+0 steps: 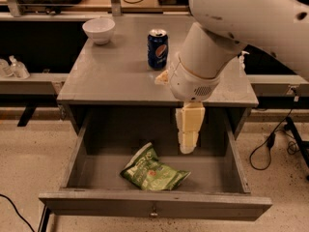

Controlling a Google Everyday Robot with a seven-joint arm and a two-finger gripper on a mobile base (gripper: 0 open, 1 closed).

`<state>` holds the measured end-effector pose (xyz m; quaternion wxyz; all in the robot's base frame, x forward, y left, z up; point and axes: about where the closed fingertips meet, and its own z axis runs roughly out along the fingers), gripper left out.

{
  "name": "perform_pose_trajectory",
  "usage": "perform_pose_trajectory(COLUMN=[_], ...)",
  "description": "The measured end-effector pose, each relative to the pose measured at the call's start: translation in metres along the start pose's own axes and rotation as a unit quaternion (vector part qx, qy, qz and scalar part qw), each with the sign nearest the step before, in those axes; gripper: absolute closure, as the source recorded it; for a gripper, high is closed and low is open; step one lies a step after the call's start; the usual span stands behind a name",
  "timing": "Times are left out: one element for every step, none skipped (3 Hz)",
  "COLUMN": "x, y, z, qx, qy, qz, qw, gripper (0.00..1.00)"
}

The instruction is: Place green jalapeno chip bag into top drawer

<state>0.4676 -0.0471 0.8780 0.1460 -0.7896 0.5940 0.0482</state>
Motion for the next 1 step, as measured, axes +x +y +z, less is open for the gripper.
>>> perform_pose_trajectory(x=[0.0000], y=[0.0000], z=[0.0000], qx=[0.000], qy=[0.000], qz=[0.000], qw=[1.0000], gripper=[0.00])
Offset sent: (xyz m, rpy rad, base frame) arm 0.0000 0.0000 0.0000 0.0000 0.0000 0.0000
